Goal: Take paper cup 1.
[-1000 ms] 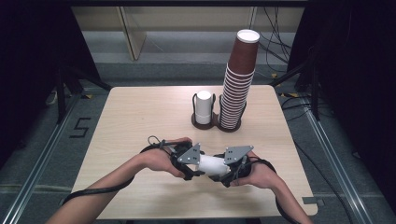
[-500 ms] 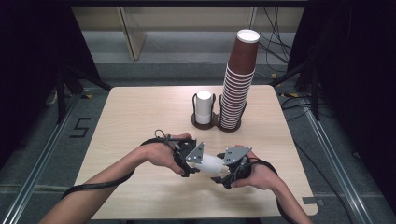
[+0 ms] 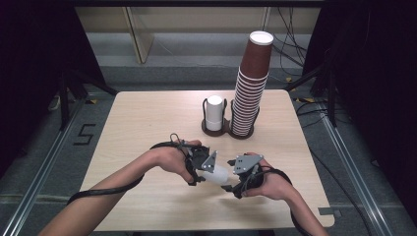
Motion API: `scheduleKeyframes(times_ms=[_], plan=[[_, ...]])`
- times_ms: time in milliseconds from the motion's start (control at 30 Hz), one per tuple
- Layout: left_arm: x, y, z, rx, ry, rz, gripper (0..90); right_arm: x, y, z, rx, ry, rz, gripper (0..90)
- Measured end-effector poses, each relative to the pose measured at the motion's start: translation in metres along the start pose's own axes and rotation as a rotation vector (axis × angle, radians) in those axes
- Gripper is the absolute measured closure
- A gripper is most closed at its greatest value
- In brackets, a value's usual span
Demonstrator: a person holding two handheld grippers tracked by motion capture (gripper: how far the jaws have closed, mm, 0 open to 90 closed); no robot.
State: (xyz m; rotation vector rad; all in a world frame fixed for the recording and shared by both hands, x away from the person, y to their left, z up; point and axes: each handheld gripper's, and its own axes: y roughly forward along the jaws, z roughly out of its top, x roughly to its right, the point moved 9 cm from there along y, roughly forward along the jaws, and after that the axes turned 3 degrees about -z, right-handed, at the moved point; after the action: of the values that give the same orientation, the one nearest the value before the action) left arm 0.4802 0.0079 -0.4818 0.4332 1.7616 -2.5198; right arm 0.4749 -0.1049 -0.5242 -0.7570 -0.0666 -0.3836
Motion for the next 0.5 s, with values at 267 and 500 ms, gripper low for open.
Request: scheduleKeyframes(times_ms=[267,500], plan=[[0.001,0.000,0.004,0.006,0.006,-0.005,33.2,-0.004,0.004,0.019,0.017,-0.026,0.011,21.1],[0.001,-0.001,0.005,0.010,0.027,-0.005,33.2,-0.007,0.014,0.023,0.008,-0.042,0.037,25.6]])
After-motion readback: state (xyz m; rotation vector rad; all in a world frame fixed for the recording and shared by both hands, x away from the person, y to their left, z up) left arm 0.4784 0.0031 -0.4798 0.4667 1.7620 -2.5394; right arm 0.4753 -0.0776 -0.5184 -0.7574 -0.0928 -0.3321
